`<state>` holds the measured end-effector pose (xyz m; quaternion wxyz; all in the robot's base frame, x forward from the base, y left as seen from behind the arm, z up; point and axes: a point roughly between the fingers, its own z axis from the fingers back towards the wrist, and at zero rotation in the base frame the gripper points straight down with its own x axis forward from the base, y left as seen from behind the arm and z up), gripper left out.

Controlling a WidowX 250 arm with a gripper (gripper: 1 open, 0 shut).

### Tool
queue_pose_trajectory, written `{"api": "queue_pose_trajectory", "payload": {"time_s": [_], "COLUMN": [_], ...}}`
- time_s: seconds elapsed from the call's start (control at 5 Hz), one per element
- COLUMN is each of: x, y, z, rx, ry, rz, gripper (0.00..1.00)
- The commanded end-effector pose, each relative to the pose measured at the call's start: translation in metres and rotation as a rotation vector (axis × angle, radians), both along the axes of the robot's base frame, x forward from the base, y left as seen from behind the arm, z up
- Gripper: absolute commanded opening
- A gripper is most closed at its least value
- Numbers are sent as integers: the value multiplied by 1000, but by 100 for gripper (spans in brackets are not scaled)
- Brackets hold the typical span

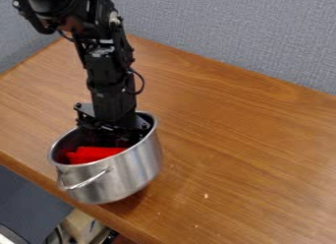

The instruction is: Put the red object in the metal pot

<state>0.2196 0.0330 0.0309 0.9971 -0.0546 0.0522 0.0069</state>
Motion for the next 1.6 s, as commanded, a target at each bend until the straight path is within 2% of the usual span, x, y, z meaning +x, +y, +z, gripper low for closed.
{"api": "queue_pose_trajectory", "payload": {"time_s": [0.0,0.2,0.6,0.8,1.0,1.2,1.4], "x": [1,5,6,4,10,16,21], "y": [8,7,0,-4,-8,-11,-15], "z": [5,1,-5,-10,-14,-16,-16], "rx": [5,8,17,23,25,14,-1], "ry": [-12,-14,-10,-8,-6,-7,-3], "rz": [8,13,36,59,136,217,298], "gripper": [0,100,100,0,0,100,100]}}
